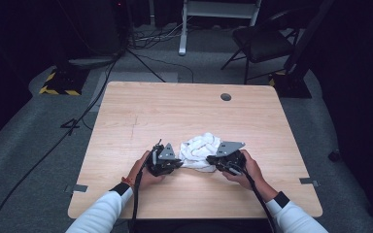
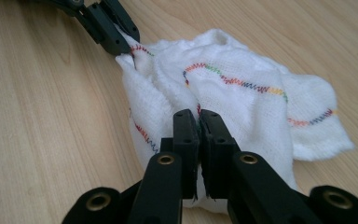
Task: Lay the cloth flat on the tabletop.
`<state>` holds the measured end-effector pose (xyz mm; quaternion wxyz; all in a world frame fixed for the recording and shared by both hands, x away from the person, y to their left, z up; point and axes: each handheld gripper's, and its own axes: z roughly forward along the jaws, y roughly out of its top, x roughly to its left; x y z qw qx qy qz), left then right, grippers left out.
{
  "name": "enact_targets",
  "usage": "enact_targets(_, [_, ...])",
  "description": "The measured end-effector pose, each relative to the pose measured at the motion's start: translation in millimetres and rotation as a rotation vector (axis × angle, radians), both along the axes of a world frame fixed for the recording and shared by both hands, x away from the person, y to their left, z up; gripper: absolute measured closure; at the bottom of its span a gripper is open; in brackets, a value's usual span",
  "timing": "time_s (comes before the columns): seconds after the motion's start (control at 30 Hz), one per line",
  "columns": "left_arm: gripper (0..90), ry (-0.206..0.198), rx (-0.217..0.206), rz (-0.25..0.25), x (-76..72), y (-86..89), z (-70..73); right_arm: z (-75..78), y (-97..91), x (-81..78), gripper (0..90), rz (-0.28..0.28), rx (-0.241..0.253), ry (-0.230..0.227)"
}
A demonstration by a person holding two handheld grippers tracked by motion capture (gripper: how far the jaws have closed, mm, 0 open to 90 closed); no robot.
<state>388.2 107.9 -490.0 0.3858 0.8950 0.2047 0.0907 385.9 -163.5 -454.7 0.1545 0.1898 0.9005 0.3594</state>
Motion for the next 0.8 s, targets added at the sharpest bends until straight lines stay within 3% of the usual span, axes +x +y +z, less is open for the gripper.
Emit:
enact_targets(0.17, [83.4, -0.002, 0.0, -0.015, -2.4, -4.1, 2.9, 4.5, -15.9, -4.1, 85.4, -0.025, 0.02, -0.001])
enact_targets(0.33, [83.6, -0.007, 0.029, -0.04, -5.2, -8.7, 3.0, -0.1, -21.6, -6.2, 78.9, -0.033, -0.003, 0.007])
enact_targets(0.4, [83.6, -0.009, 0.039, -0.045, -5.6, -10.3, 2.4, 2.1, -18.2, -6.7, 67.1, -0.042, -0.006, -0.017])
enact_targets(0.43, [83.6, -0.008, 0.039, -0.047, -5.7, -10.5, 2.2, 2.1, -18.2, -6.7, 67.1, -0.042, -0.006, -0.017])
enact_targets(0.47, [83.6, -0.006, 0.042, -0.049, -5.8, -11.0, 2.1, 3.7, -15.7, -6.7, 59.2, -0.045, 0.003, -0.018])
enact_targets(0.63, [83.6, -0.006, 0.058, -0.063, -6.6, -14.1, 1.1, 10.9, -4.3, -5.3, 51.2, -0.055, 0.033, -0.044])
enact_targets(0.8, [83.6, 0.0, 0.062, -0.063, -6.0, -14.3, 0.0, 13.7, 17.6, -3.6, 47.9, -0.004, 0.041, -0.044])
